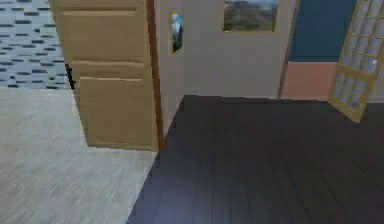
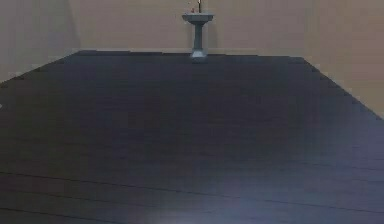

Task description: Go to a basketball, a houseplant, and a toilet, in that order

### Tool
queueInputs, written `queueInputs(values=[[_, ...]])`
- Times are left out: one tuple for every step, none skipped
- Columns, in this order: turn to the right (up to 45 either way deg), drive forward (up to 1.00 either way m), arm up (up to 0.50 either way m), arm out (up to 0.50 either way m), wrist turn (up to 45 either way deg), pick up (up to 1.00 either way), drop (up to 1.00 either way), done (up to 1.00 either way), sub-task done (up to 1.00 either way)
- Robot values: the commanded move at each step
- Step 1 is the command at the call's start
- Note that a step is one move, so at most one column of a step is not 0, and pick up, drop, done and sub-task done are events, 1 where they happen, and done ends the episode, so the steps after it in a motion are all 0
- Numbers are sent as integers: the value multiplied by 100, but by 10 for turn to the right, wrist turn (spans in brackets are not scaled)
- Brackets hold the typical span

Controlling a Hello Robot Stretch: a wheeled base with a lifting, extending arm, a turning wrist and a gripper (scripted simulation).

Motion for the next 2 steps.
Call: queueInputs(values=[[0, 45, 0, 0, 0, 0, 0, 0, 0], [-360, 0, 0, 0, 0, 0, 0, 0, 0]])
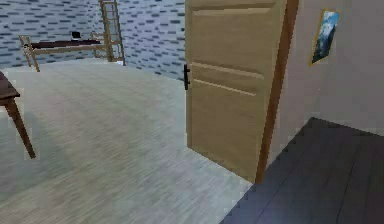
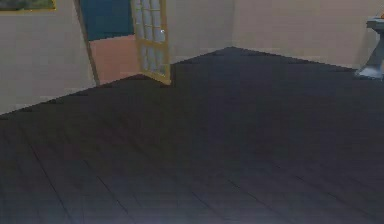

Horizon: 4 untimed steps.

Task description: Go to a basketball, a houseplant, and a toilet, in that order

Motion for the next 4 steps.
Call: queueInputs(values=[[0, 45, 0, 0, 0, 0, 0, 0, 0], [-240, 0, 0, 0, 0, 0, 0, 0, 0], [0, 100, 0, 0, 0, 0, 0, 0, 0], [-30, 0, 0, 0, 0, 0, 0, 0, 0]])
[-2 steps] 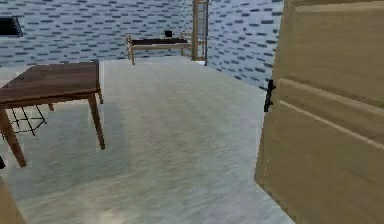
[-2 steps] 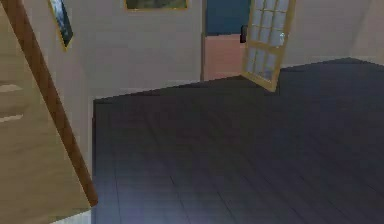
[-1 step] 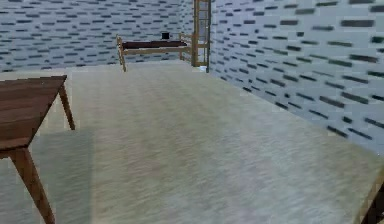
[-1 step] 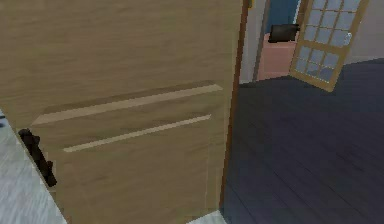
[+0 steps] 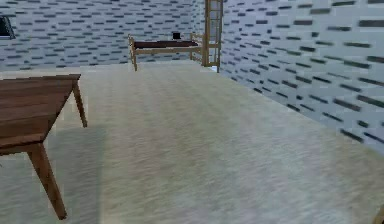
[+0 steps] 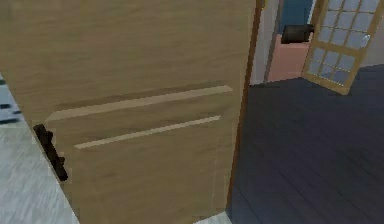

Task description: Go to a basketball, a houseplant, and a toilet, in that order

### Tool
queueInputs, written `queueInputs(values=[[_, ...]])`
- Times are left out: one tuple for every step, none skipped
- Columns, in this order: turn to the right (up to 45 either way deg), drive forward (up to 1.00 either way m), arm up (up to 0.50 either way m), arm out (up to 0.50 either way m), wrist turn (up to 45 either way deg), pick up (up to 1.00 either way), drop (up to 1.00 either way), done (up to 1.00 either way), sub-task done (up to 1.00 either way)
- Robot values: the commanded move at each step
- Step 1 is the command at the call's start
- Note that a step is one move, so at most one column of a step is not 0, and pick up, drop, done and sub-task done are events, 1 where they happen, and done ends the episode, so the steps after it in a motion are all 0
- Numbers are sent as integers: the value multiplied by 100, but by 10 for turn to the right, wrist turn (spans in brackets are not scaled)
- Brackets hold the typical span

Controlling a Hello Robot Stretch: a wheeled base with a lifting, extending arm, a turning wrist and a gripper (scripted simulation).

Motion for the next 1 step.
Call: queueInputs(values=[[-60, 0, 0, 0, 0, 0, 0, 0, 0]])
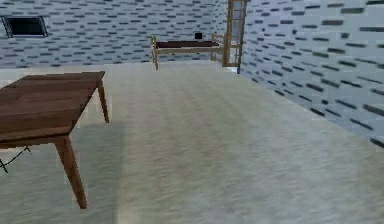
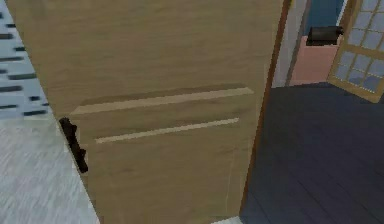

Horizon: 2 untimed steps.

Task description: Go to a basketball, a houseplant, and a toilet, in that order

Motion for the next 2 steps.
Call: queueInputs(values=[[0, 60, 0, 0, 0, 0, 0, 0, 0], [150, 0, 0, 0, 0, 0, 0, 0, 0]])
